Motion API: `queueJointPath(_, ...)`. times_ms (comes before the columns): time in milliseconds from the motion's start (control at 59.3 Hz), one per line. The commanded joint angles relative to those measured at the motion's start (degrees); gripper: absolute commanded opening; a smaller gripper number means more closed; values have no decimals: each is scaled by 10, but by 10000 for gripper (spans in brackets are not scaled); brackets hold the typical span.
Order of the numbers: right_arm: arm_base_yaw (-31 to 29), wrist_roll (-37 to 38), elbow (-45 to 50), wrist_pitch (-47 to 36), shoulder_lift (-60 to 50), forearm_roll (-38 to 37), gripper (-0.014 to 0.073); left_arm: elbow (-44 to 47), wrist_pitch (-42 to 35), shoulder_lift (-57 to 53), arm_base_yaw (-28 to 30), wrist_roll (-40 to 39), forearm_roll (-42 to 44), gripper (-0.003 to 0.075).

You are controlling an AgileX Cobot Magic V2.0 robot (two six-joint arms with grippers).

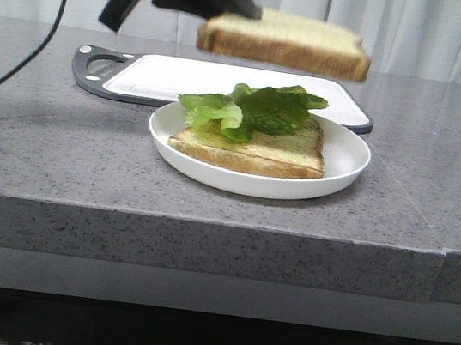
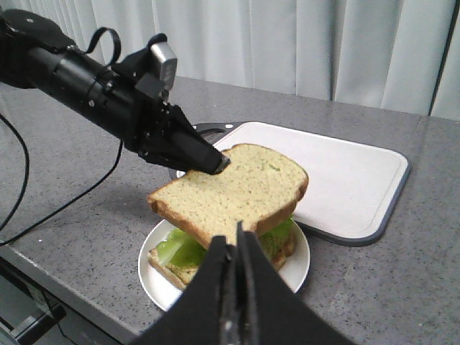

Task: Left arm grabs bread, right arm adds lettuce
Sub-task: 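Bring the held bread slice with the left gripper over the lettuce, then release the bread slice onto the lettuce and raise the left gripper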

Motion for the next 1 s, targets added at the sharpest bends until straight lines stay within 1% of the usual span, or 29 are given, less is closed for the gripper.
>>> queueJointPath(0, -1, -6, -14, -41, 0, -3, -62, -21, 15, -13, 2, 5, -44, -20)
queueJointPath(304, -1, -6, -14, -41, 0, -3, -62, -21, 20, 12, 2, 6, -42, -20)
queueJointPath(405, -1, -6, -14, -41, 0, -3, -62, -21, 28, 12, 2, 6, -42, 0)
queueJointPath(456, -1, -6, -14, -41, 0, -3, -62, -21, 33, 12, 2, 6, -42, 36)
queueJointPath(523, -1, -6, -14, -41, 0, -3, -62, -21, 33, 12, 2, 6, -42, 106)
queueJointPath(591, -1, -6, -14, -41, 0, -3, -62, -21, 36, 12, 3, 6, -42, 195)
queueJointPath(692, -1, -6, -14, -40, 0, -3, -62, -21, 48, 10, 11, 6, -45, 351)
queueJointPath(776, -1, -6, -14, -38, 0, -3, -62, -21, 60, 3, 26, 6, -51, 437)
queueJointPath(844, -1, -6, -14, -35, 0, -3, -62, -21, 67, -8, 39, 7, -51, 469)
queueJointPath(979, -1, -6, -14, -25, 0, -3, -62, -21, 81, -39, 71, 16, -51, 470)
